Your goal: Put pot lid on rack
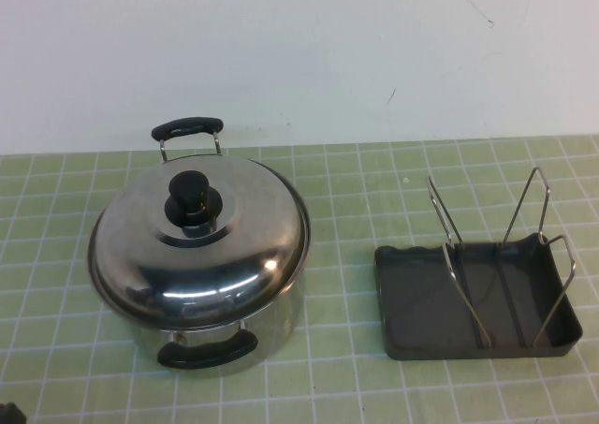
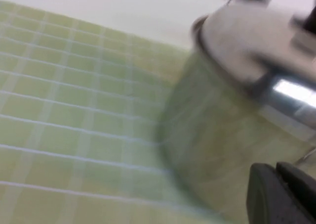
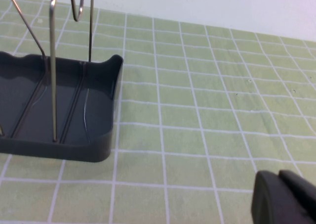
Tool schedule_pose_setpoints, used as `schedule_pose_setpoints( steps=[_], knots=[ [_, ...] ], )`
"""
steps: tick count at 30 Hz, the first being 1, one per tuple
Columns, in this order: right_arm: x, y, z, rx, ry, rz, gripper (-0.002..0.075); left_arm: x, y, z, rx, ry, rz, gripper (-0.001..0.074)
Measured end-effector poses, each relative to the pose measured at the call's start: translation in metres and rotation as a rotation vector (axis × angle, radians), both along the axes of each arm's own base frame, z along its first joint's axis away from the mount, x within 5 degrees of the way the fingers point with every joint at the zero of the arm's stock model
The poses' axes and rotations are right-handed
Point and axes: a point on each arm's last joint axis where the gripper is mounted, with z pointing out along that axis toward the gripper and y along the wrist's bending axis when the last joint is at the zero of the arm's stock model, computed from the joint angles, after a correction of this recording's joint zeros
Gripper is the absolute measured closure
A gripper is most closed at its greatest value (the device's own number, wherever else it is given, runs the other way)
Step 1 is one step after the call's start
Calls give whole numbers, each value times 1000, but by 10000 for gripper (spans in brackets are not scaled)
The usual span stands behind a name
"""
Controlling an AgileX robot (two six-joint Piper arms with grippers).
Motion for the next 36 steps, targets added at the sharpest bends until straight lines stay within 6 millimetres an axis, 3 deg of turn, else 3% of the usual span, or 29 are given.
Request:
schedule_pose_setpoints(
  steps=[5, 8, 15, 18, 22, 28, 32, 36],
  knots=[
    [0, 0, 0, 0, 0, 0, 727, 1, -6, 13, -594, -54, 11, 737],
    [0, 0, 0, 0, 0, 0, 727, 2, -2, 19, -705, -110, 45, 737],
    [0, 0, 0, 0, 0, 0, 727, 2, 8, 24, -594, -215, 122, 737],
    [0, 0, 0, 0, 0, 0, 727, 1, 4, 27, -467, -213, 78, 737],
    [0, 0, 0, 0, 0, 0, 727, 3, -5, 65, -163, -204, -36, 737],
    [0, 0, 0, 0, 0, 0, 727, 33, 2, 104, 166, -139, -6, 732],
    [0, 0, 0, 0, 0, 0, 727, 57, 6, 110, 186, -133, 44, 626],
    [0, 0, 0, 0, 0, 0, 727, 76, -10, 115, 239, -225, -75, 407]
  ],
)
